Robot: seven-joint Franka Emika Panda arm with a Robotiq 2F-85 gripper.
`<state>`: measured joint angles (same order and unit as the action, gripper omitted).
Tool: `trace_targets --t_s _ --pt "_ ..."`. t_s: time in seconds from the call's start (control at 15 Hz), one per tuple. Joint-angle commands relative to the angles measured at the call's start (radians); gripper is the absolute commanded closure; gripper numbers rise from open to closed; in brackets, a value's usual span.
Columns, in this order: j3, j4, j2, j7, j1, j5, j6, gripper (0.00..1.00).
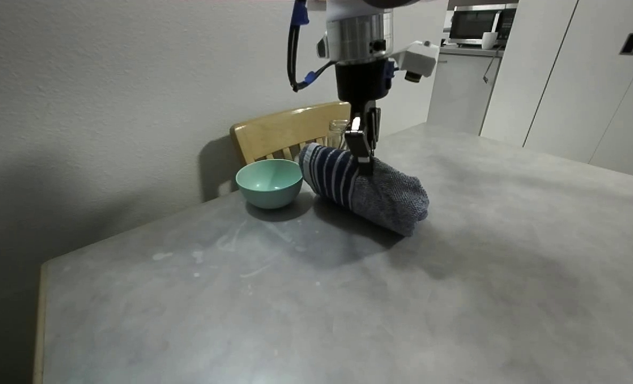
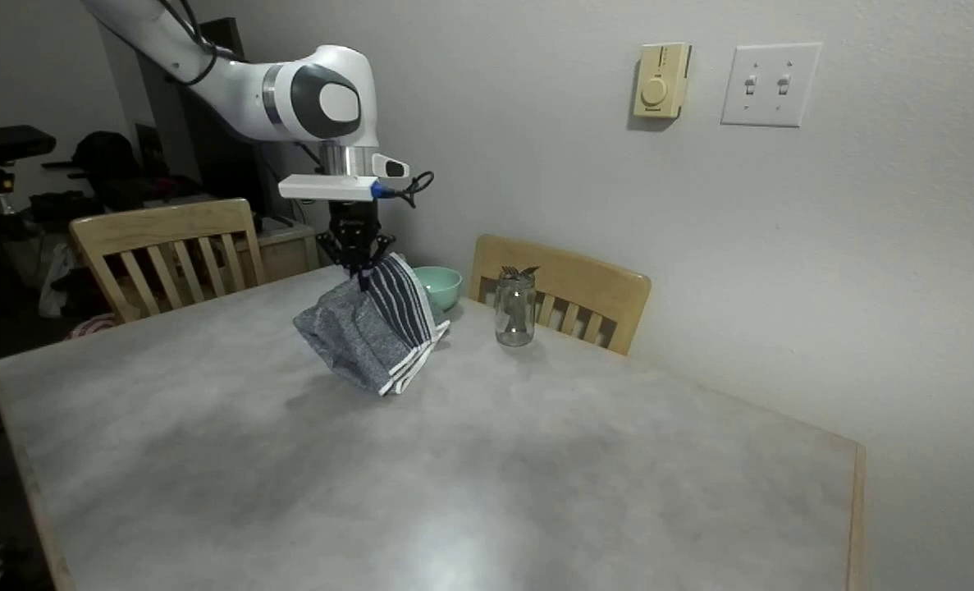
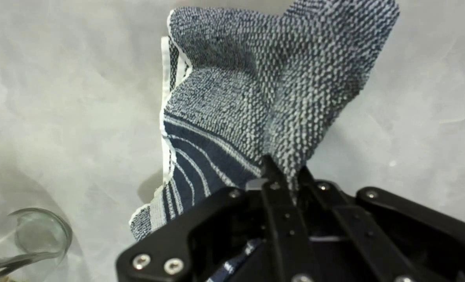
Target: Unfold the towel once, fold the towel once, flip it over, unfold the towel once
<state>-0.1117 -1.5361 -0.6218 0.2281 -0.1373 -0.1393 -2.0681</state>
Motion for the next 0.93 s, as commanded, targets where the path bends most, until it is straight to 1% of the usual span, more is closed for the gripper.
trace_targets --t_s 0.0,0.2,0.33,0.6,0.87 --pt "-0.021 -0.078 0.068 0.033 0.008 0.011 -0.032 0.98" --pt "-0.04 -0.041 0.058 0.043 -0.009 0.011 -0.017 0.98" --pt "-0.056 -0.028 0.065 0.027 -0.021 0.021 -0.026 0.98" --pt "-0.086 -0.034 0.117 -0.005 -0.043 0.044 -0.091 0.98" --pt "-0.116 -0.07 0.196 0.004 -0.038 0.108 -0.165 0.98"
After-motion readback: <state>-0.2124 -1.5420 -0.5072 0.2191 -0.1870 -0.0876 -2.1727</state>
